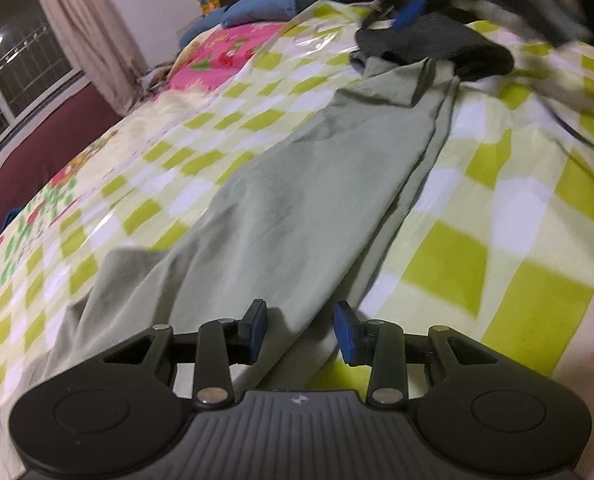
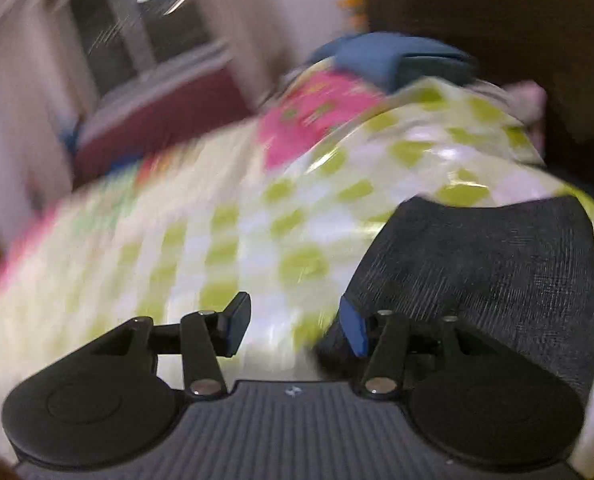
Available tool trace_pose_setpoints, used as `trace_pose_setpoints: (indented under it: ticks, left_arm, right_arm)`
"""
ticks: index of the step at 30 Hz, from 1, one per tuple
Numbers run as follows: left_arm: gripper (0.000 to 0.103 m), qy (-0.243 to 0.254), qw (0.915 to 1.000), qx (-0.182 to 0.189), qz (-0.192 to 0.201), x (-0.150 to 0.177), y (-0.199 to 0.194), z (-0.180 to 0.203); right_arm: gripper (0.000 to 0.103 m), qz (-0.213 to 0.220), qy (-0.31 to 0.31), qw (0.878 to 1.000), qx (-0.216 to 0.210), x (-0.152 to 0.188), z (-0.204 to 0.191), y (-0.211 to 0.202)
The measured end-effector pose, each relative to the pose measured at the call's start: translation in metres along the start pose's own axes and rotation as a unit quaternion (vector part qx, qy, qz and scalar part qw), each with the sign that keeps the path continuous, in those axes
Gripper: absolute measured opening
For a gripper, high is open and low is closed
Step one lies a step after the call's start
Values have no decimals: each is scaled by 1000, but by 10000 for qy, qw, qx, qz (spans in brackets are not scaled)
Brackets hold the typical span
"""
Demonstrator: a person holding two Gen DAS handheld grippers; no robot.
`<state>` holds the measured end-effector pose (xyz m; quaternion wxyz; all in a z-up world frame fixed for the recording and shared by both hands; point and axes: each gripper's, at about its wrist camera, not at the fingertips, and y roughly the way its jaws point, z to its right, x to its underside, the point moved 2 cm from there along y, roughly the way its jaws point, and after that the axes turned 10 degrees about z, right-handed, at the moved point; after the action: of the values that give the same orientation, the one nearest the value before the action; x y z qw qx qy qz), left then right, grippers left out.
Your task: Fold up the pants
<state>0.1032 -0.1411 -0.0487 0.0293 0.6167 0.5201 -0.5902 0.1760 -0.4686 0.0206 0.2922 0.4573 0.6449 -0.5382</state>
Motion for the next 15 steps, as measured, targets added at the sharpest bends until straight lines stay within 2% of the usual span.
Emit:
trace_pose_setpoints:
  ticks: [1,2,3,5,7,9,10,12,14,15]
  left_arm:
    - [52,-29,10000,-36,-22,3,-1,-2]
    - [52,-69,10000,-52,-35,5,-2,-4]
    - [52,-121,9999,-60,-38,5,-3,-5]
    - [52,-145,9999,-63,-28,4,-4,-4]
    - [52,-84,9999,-53,-27,3,-5,-2]
    - [52,-35,10000,-51,-54,3,-4,1]
    - [52,-8,10000,-64,-60,3,-4,2]
    - [52,-22,10000,-66,-59,3,-4,1]
    - [52,-71,9999,-66,-55,4,-3,-1]
    - [52,-92,9999,-77,-50,5,-3,-2]
  right_arm:
    - [51,-183,-241,9993,-197,13,-11,-5]
    - [47,-425,-280,9975,-490,28,-19,-8]
    - [47,-700,-206,9954,-624,40,-21,-8]
    - [47,-1192,28,9912,-581,64,-20,4]
    - [48,-1384,157,9890,-503,77,-16,22]
    - [48,-1441,478,9865,-612,78,-8,41]
    - [43,-1465,652,9848,-662,74,-6,51]
    - [41,-1264,680,9890,-363,62,1,50]
    - [40,-328,286,9989,152,32,4,33]
    - [40,139,189,9993,288,17,6,27]
